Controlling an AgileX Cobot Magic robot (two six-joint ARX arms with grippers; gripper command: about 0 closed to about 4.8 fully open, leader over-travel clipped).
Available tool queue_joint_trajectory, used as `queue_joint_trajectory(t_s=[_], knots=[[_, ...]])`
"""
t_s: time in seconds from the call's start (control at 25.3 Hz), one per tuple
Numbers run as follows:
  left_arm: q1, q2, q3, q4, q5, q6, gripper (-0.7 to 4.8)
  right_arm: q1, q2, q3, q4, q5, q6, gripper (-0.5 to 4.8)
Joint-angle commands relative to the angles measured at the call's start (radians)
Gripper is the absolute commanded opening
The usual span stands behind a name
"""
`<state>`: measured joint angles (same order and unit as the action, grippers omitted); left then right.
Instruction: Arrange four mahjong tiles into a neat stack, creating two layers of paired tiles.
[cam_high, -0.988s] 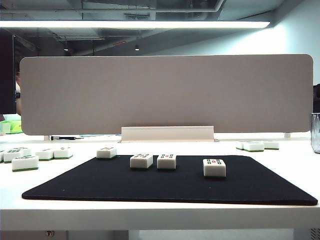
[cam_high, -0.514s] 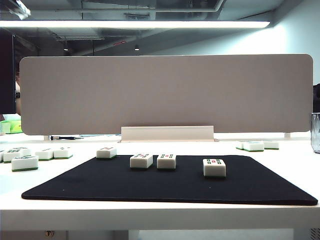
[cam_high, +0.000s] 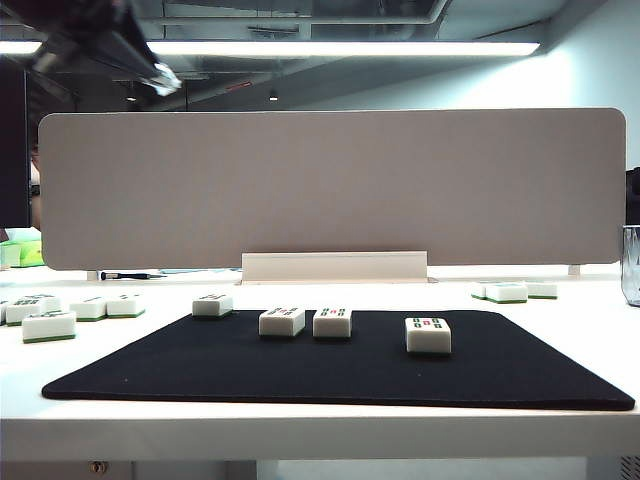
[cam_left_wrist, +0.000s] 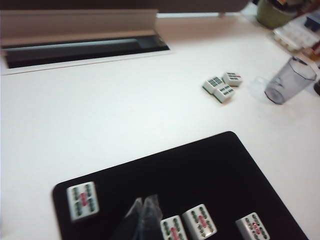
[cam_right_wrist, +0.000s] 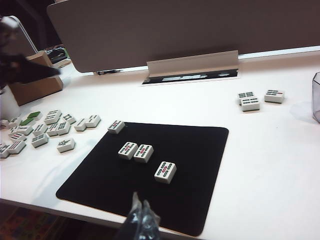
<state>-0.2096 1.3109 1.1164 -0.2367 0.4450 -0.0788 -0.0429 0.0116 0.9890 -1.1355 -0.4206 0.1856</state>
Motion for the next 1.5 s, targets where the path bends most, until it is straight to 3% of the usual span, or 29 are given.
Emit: queue_joint_trajectory(t_s=[0.04, 0.4, 1.11, 1.42, 1.5], knots=[[-0.062, 0.065, 0.053, 0.002, 0.000, 0.042, -0.06, 0.000, -0.012, 0.002, 0.009, -0.001, -0.003, -0.01], [-0.182, 0.262, 0.229, -0.138, -0.032, 0.115, -0.06, 0.000, -0.012, 0.002, 0.008, -0.001, -0.003, -0.01], [-0.444, 0.625, 0.582, -0.436, -0.093, 0.460, -0.06, 0.000, -0.012, -0.003, -0.047, -0.001, -0.003, -0.01], [-0.509, 0.691, 0.607, -0.526, -0.110, 0.657, 0.01, 0.000, -0.012, -0.004, -0.047, -0.001, -0.003, -0.01], [-0.520, 0.702, 0.607, -0.544, -0.135, 0.698, 0.41, 0.000, -0.012, -0.004, -0.047, -0.001, -0.003, -0.01]])
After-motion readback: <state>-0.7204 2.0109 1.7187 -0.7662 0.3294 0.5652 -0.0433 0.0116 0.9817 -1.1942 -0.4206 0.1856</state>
